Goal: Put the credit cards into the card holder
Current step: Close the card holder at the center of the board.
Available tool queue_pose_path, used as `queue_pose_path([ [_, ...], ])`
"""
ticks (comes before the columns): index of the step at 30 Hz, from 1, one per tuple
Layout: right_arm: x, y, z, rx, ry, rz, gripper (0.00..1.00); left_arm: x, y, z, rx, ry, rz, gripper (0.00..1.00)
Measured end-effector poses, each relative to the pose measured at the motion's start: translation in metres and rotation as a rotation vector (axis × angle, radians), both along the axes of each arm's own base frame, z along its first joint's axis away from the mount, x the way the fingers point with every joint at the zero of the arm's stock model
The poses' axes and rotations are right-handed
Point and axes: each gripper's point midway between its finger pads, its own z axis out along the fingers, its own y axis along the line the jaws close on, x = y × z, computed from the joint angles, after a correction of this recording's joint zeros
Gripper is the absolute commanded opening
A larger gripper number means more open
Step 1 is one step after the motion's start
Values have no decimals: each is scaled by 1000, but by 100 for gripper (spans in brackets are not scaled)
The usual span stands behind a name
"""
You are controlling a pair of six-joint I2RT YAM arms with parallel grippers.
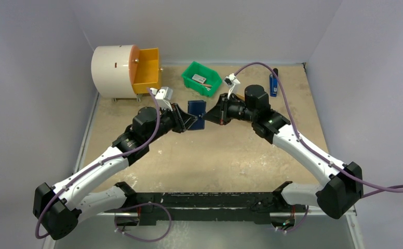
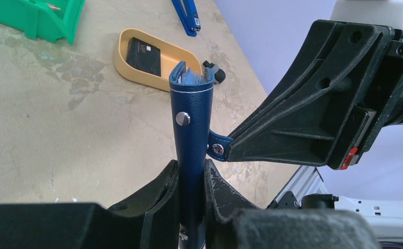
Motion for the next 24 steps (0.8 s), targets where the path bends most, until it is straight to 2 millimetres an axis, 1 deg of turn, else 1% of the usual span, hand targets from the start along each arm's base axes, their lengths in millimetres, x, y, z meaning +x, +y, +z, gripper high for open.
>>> queue_pose_path([
  [24,4,4,-9,-3,44,-3,0,-4,-1,-7,38,-2,-10,0],
])
